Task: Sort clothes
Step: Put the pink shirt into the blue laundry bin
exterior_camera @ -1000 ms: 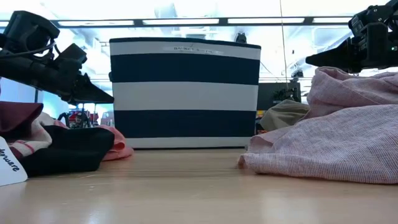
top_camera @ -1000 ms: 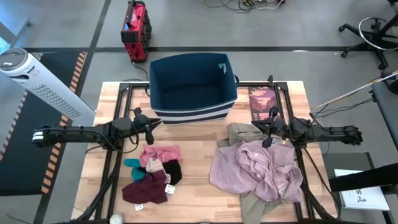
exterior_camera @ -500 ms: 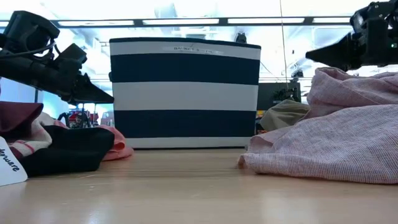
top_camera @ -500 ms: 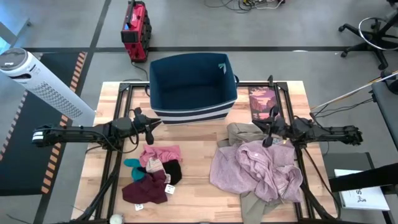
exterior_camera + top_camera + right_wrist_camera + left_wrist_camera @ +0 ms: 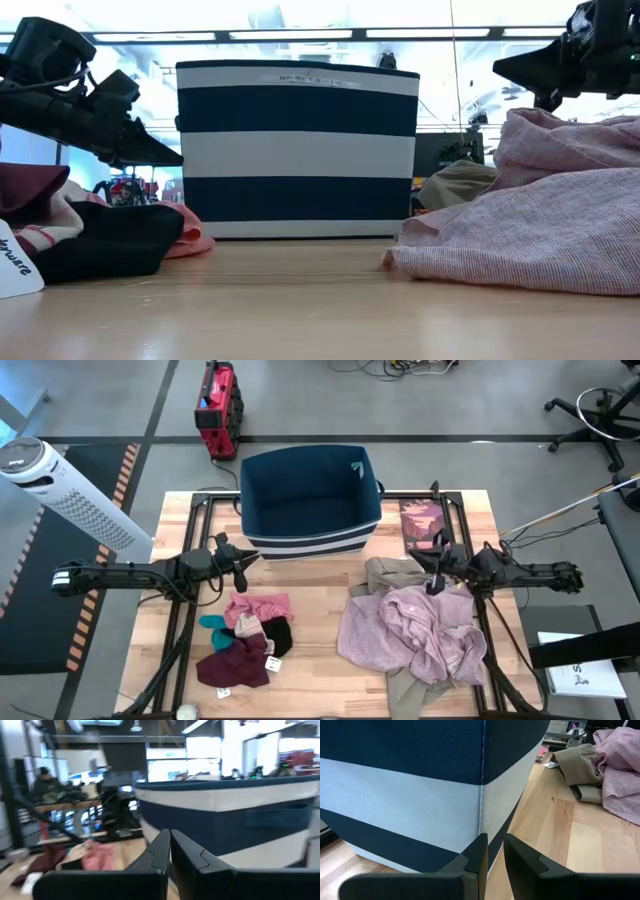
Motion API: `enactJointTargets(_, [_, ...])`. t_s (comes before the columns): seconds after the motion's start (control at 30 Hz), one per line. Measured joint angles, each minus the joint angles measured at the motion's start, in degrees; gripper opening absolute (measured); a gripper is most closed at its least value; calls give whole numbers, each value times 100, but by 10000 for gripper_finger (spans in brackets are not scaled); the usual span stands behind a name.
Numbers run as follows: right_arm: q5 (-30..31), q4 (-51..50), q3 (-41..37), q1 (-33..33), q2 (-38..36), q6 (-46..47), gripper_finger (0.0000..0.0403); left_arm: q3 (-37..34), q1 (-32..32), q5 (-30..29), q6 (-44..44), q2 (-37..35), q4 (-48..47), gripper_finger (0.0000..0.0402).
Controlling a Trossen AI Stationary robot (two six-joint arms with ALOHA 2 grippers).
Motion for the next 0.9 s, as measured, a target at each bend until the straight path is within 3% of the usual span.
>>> enactJointTargets(0.2, [-573,-116,523,0,501,371,14,1,0,0,0,0,0,50])
enactJointTargets(0.4, [-775,-922,1475,0,1619,385,73,-1,-1,0,-1,0,0,50])
enactJointTargets(0.67, [-1044,-2641,3147,182,3667,701,162,0,-2,0,0,0,0,50])
enactJointTargets(0.9, [-1028,-4403,4656,1063,5135,1349,223,1,-2,0,-2,0,0,50])
